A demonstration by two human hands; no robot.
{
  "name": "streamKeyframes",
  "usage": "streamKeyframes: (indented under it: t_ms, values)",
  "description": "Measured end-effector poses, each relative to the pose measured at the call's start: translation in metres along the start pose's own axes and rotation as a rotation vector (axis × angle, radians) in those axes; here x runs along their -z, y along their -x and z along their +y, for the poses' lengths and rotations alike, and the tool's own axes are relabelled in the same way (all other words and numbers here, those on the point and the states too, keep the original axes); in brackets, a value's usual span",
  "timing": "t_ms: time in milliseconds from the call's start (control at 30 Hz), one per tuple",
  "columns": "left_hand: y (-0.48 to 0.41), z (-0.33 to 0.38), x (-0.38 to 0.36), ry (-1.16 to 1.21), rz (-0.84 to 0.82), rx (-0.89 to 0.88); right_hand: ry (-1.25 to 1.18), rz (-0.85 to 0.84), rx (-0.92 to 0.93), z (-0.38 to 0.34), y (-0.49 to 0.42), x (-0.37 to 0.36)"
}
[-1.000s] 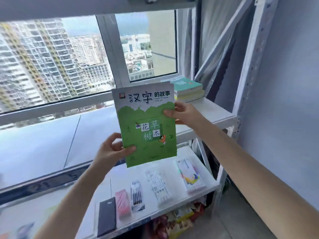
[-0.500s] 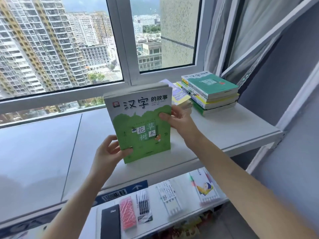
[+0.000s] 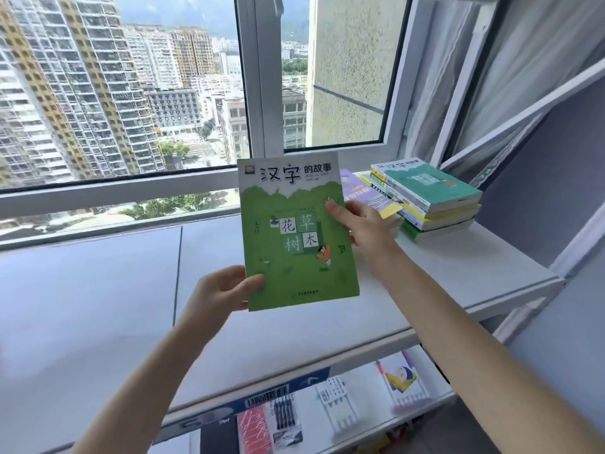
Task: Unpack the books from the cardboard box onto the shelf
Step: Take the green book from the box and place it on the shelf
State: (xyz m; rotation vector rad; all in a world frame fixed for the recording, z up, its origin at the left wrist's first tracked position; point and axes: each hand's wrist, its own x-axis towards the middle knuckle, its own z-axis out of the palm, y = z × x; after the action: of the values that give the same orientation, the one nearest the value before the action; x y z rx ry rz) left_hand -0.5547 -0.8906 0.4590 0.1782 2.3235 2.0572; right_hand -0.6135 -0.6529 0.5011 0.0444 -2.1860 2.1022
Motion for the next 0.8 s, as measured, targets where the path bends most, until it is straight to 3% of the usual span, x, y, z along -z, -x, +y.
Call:
streamKeyframes:
  t_ms: [233, 467, 800]
  values:
    - [-0.028, 0.009, 0.061, 0.054, 0.081, 0.217, 0.18, -0.117, -0.16, -0.019, -0.062, -0.07]
    - [-0.045, -0.018, 0.071, 0.117, 0.037, 0.557, 0.381, -0.176, -0.405, 0.038, -0.093, -0.112]
    - [-0.058, -0.016, 0.066, -0.181, 0.015, 0.57, 0.715, -0.118, -0.375, 0.063, -0.101, -0.106]
